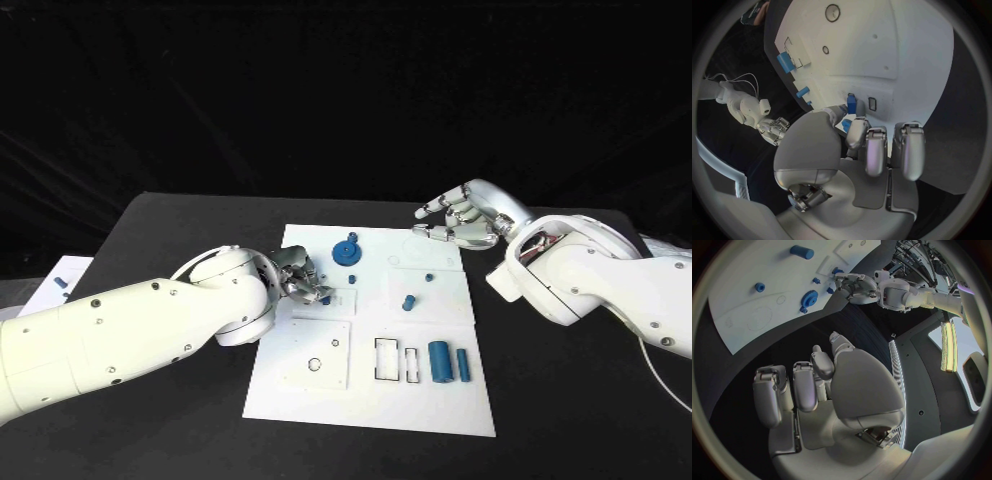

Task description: Assemble the parts on the task board

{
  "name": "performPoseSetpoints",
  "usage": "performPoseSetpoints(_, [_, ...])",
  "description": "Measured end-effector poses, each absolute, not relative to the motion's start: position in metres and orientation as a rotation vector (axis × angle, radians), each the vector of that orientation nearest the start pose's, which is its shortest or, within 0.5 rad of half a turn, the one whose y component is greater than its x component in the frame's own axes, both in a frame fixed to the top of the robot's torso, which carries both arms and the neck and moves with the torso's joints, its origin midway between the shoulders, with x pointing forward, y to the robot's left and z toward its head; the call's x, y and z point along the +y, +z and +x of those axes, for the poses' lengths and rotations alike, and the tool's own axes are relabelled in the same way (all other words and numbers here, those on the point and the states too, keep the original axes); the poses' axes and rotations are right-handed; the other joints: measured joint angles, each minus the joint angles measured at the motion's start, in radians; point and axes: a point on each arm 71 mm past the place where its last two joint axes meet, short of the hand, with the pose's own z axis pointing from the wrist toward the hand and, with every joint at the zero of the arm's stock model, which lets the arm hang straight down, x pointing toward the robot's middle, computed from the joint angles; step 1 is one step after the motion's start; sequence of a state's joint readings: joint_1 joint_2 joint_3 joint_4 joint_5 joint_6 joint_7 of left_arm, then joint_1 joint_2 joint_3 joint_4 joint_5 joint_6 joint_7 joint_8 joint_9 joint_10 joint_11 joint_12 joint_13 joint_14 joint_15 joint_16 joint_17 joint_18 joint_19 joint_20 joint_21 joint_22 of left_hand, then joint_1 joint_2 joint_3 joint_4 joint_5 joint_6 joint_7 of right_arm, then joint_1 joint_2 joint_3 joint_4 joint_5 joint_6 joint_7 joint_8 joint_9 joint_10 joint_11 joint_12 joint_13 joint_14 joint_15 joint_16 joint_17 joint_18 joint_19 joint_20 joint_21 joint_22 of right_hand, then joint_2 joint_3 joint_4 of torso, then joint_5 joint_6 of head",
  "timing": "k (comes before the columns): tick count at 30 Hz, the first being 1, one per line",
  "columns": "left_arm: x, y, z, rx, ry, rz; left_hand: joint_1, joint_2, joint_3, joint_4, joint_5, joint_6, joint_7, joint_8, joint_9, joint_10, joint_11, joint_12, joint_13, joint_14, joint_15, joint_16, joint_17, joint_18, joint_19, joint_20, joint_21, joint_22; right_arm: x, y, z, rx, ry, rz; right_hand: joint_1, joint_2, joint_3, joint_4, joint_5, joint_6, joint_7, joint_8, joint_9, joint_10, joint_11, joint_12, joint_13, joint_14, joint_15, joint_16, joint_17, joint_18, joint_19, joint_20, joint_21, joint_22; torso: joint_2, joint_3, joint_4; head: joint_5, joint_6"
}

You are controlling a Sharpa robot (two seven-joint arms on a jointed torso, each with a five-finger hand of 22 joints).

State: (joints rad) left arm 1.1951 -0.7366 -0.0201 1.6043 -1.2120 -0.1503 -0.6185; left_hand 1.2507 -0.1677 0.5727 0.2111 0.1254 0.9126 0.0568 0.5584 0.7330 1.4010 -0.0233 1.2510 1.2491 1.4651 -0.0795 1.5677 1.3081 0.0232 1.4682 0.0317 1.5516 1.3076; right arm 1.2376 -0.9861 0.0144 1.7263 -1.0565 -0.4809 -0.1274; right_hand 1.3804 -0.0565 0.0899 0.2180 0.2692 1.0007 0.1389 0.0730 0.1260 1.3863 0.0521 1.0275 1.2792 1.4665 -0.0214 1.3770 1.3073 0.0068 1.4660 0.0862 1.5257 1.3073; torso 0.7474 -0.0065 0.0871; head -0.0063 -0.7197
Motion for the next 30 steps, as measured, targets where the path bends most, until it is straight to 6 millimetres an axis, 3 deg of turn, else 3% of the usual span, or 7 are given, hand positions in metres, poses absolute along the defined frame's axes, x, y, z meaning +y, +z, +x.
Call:
performPoseSetpoints(22, [0.1497, -0.1998, 0.4713, 2.087, -0.440, -0.180, -0.011, -0.010, 0.007, -0.007, -0.014, 0.012, -0.010, 0.001, -0.002, 0.007, -0.007, 0.010, 0.009, 0.000, 0.000, 0.000, 0.000, 0.000, 0.000, 0.000, 0.004, 0.000, -0.2199, -0.1286, 0.4615, 1.563, 0.863, 0.299, 0.000, 0.000, 0.000, 0.000, 0.000, 0.000, 0.000, 0.000, 0.000, 0.000, 0.000, 0.000, 0.000, 0.000, 0.000, 0.000, 0.001, 0.000, 0.000, 0.000, 0.000, 0.001, 0.000, 0.0008, -0.0004, -0.002, -0.006])
performPoseSetpoints(30, [0.1489, -0.1999, 0.4722, 2.089, -0.439, -0.179, -0.028, -0.009, -0.010, -0.035, -0.018, 0.027, -0.015, -0.013, -0.012, 0.011, -0.011, 0.019, 0.016, 0.000, 0.000, 0.000, 0.000, 0.000, 0.000, 0.000, 0.004, 0.000, -0.2194, -0.1285, 0.4608, 1.564, 0.865, 0.299, 0.000, 0.000, 0.000, 0.000, 0.000, 0.000, 0.000, 0.000, 0.000, 0.000, 0.000, 0.000, 0.000, 0.000, 0.000, 0.000, 0.001, 0.000, 0.000, 0.000, 0.000, 0.001, 0.000, 0.0010, -0.0004, -0.002, -0.007])
